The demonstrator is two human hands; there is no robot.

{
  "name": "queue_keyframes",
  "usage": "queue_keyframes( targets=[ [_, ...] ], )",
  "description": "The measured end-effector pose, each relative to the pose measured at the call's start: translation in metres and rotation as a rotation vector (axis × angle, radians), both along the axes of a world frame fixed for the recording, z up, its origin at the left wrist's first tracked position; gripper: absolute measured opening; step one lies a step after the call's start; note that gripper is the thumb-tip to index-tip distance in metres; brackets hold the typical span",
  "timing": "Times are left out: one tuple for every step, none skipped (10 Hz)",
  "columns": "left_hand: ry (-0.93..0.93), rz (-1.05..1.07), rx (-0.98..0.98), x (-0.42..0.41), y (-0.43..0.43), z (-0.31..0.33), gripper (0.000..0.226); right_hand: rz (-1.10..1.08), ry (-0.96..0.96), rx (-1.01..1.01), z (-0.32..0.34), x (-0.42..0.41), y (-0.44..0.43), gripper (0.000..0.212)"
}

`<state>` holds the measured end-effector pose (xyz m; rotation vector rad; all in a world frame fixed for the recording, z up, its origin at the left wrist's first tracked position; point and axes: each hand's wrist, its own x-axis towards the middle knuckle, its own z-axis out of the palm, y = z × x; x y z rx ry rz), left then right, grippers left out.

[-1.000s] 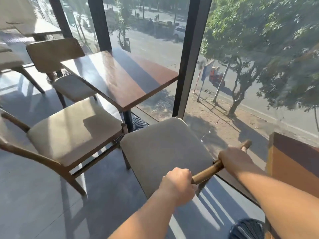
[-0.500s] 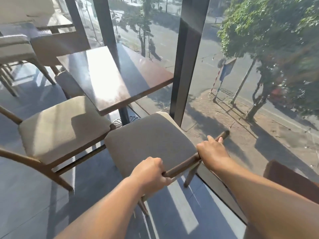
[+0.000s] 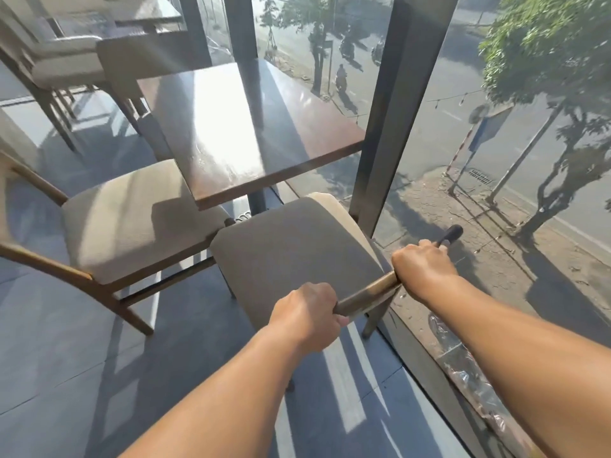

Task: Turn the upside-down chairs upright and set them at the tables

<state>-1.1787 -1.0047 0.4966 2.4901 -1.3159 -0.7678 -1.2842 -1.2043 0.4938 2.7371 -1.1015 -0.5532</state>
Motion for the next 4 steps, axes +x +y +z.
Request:
queue_keyframes(
  targets=[
    [-0.02, 0.004, 0.033, -0.003, -0.001, 0.007, 0.021, 0.022, -0.011, -0.03, 0.005, 0.0, 0.005, 0.046],
    [0.033, 0.005, 0.067, -0.006, 0.005, 0.016, 0.018, 0.019, -0.016, 0.023, 0.006, -0.009, 0.005, 0.048],
    [0.107, 0.012, 0.058, 0.005, 0.02, 0.035, 0.021, -0.073, -0.08, 0.224, 0.032, -0.012, 0.012, 0.048],
    [0.197, 0.157, -0.058, 0.022, 0.047, 0.069, 0.021, -0.161, -0.24, 0.439, 0.05, -0.021, 0.044, 0.053]
  ],
)
